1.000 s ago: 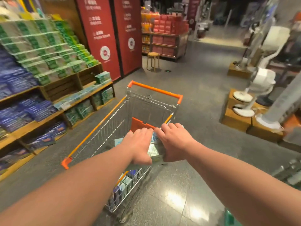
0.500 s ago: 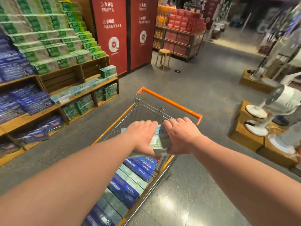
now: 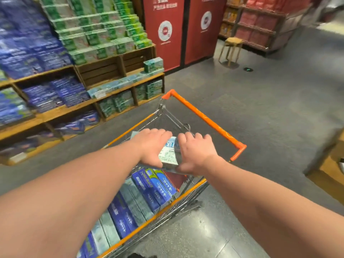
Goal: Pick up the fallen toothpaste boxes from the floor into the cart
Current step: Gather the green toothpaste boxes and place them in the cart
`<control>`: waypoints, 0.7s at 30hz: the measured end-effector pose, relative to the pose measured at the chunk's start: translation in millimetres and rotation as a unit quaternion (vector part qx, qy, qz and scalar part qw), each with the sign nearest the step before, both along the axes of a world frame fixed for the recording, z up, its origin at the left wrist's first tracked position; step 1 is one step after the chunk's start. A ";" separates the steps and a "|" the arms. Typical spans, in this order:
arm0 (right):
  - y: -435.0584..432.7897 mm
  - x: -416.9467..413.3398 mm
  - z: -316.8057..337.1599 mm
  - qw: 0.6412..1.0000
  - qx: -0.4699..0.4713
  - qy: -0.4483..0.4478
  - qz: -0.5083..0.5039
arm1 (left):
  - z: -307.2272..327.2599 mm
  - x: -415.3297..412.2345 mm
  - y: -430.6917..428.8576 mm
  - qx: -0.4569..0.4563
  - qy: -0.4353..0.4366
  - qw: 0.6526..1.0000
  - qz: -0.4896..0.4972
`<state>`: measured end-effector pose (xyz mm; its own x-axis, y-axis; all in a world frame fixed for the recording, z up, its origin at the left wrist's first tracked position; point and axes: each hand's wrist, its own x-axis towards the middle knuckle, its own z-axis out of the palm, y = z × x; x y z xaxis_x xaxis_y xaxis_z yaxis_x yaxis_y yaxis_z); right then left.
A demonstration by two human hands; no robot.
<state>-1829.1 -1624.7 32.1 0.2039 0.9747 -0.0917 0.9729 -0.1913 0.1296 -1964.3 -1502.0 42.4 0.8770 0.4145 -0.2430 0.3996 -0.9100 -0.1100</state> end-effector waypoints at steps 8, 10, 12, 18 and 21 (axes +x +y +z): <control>39.8 2.9 -13.3 0.988 -0.026 0.143 -0.052 | 3.5 26.2 46.6 0.004 0.077 0.997 -0.011; 58.2 2.2 -30.4 0.982 -0.047 0.164 -0.078 | -16.0 35.0 69.8 -0.005 0.092 0.995 -0.033; 78.7 4.5 -57.4 0.974 -0.078 0.180 -0.112 | -48.2 45.7 94.5 -0.027 0.116 0.991 -0.059; 128.9 2.3 -175.1 0.927 -0.176 0.246 -0.221 | -174.7 66.8 145.1 -0.064 0.151 0.973 -0.159; 138.2 -5.1 -231.7 0.904 -0.213 0.269 -0.256 | -232.9 70.7 152.8 -0.081 0.165 0.962 -0.204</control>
<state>-1834.2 -1486.4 -199.6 0.4323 0.6179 -0.6568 0.7153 -0.6784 -0.1674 -1893.7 -1349.2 -190.5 0.8224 -0.0136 -0.5688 -0.0257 -0.9996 -0.0131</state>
